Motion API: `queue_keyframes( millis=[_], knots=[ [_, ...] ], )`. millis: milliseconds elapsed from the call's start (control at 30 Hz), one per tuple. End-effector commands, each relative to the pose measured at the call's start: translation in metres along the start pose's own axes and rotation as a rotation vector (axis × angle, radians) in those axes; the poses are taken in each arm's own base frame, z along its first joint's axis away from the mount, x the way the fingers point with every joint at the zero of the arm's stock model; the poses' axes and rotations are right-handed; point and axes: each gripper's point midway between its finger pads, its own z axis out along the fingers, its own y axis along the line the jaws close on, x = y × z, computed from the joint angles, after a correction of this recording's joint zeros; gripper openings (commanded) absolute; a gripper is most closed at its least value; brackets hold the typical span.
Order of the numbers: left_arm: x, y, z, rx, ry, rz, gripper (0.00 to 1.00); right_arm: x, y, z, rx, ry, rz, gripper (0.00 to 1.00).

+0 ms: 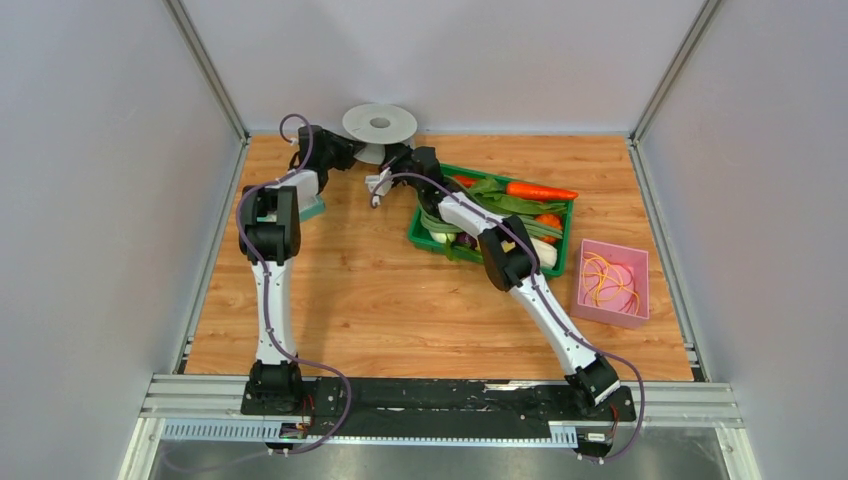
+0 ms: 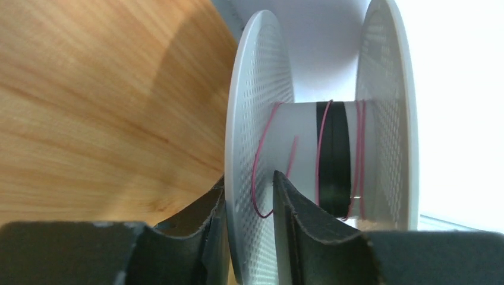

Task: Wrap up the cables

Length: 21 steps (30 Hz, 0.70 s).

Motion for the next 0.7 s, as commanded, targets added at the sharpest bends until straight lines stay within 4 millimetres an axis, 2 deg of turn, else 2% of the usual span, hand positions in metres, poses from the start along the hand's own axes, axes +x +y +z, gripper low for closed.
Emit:
queue_keyframes(
  millis=[0,100,233,567,667],
  knots=[
    [0.012,-0.026,-0.017,0.037,0.04,0.062,0.41,-0.046,0.013,0.011,0.015,-0.111,-0.054,0.0],
    [0.005,-0.025,-0.03,-0.006,0.019,0.082,0.49,-0.046,0.015,0.011,0.013,-0.11,-0.07,0.0],
    [0.001,-0.016,-0.045,-0.095,0.017,0.106,0.52,-0.047,0.017,0.01,0.004,-0.117,-0.087,0.0],
    [-0.002,-0.02,-0.06,-0.11,0.017,0.105,0.52,-0.055,0.02,0.003,-0.006,-0.14,-0.157,0.18],
    [-0.004,-0.016,-0.06,-0.128,0.014,0.105,0.52,-0.059,0.019,-0.002,-0.005,-0.159,-0.182,0.29]
  ],
)
